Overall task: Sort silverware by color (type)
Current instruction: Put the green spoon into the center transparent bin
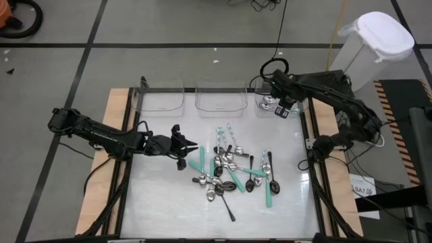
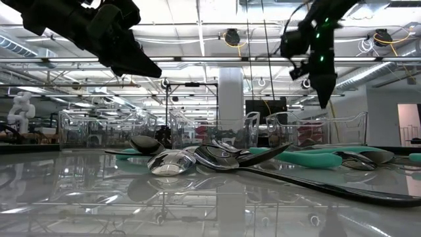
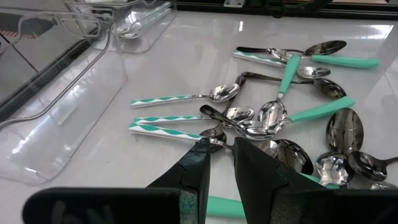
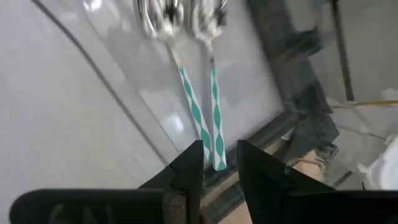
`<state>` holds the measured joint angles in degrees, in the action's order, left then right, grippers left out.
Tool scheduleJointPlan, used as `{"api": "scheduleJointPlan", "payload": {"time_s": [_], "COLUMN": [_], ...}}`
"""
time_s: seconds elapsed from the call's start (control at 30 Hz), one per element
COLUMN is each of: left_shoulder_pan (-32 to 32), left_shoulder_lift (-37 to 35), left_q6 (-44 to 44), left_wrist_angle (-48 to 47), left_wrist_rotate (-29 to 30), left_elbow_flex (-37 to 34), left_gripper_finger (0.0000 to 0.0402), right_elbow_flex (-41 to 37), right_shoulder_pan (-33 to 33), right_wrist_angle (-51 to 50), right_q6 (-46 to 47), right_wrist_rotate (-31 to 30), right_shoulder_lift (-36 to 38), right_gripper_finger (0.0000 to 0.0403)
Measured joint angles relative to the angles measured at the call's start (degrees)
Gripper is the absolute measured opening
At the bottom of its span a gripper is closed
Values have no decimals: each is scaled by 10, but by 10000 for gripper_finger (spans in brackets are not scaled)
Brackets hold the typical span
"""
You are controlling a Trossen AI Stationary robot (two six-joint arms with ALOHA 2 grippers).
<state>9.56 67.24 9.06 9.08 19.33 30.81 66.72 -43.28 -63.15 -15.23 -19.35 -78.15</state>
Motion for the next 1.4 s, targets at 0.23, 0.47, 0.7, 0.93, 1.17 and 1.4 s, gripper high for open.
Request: {"api": "scheduleJointPlan", "payload": {"time_s": [0.23,0.47,0.7,0.93,1.17,1.4], "left_shoulder_pan": [0,0,0,5,11,17], "left_shoulder_lift": [0,0,0,17,107,227], "left_q6": [5,5,7,37,31,-53], "left_wrist_angle": [1,-5,-25,-94,-154,-313], "left_wrist_rotate": [19,36,71,68,44,13], "left_elbow_flex": [0,0,0,1,68,236], "left_gripper_finger": [74,74,74,74,74,75], "right_elbow_flex": [-8,-82,-177,-236,-242,-242], "right_shoulder_pan": [97,243,374,474,529,532], "right_wrist_angle": [60,176,360,531,587,585], "right_q6": [108,174,181,143,83,70], "right_wrist_rotate": [95,105,106,105,105,104], "right_shoulder_lift": [136,203,189,139,79,50], "right_gripper_finger": [93,93,93,93,93,93]}}
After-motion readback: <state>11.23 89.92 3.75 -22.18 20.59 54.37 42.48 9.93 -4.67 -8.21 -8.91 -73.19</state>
